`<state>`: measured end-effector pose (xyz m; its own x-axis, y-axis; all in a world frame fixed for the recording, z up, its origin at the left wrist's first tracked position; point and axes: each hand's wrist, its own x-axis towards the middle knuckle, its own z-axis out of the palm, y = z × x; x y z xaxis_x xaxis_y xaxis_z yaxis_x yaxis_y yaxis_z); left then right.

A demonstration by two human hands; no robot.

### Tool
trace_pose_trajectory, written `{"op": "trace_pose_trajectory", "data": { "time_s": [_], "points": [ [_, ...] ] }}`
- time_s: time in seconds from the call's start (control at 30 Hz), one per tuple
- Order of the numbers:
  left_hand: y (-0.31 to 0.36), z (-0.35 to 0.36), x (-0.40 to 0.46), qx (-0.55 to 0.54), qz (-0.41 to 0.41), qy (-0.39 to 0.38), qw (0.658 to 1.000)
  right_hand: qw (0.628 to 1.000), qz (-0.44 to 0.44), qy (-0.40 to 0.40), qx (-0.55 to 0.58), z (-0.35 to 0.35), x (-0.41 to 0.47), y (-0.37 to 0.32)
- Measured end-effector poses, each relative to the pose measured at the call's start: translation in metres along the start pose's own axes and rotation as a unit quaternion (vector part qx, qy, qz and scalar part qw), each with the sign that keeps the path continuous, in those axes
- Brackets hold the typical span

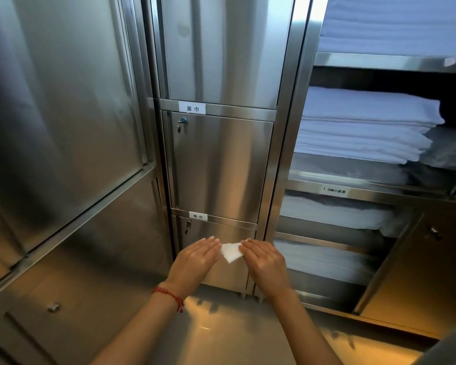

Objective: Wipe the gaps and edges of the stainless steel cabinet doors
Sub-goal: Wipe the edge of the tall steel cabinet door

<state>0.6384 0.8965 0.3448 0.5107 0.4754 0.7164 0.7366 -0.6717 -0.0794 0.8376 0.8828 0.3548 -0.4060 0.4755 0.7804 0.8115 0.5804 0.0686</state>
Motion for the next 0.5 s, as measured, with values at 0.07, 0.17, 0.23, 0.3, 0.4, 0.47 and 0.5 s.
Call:
{"op": "trace_pose_trajectory", "data": {
  "time_s": [0.07,0.17,0.23,0.3,0.4,0.47,0.5],
  "points": [
    [-0.017,0.004,0.010,0.004,0.003,0.003,1.000,1.000,-0.005,-0.005,-0.007,0.011,0.011,0.009],
    [-0.043,0.011,0.025,0.011,0.005,0.024,1.000,1.000,-0.006,-0.004,-0.015,0.030,0.031,0.021],
    [-0.058,0.015,0.034,0.007,0.003,0.019,1.000,1.000,-0.008,-0.005,-0.019,0.043,0.043,0.026],
    [-0.071,0.019,0.042,0.008,0.005,0.003,1.000,1.000,-0.018,-0.003,-0.018,0.056,0.053,0.029],
    [-0.091,0.027,0.052,0.001,0.006,-0.002,1.000,1.000,-0.023,0.002,-0.017,0.072,0.068,0.034],
    [-0.103,0.032,0.056,0.000,0.011,0.000,1.000,0.999,-0.025,0.008,-0.021,0.082,0.077,0.036],
    [-0.108,0.034,0.059,0.000,0.014,-0.001,1.000,0.999,-0.027,0.012,-0.022,0.087,0.081,0.037]
  ]
}}
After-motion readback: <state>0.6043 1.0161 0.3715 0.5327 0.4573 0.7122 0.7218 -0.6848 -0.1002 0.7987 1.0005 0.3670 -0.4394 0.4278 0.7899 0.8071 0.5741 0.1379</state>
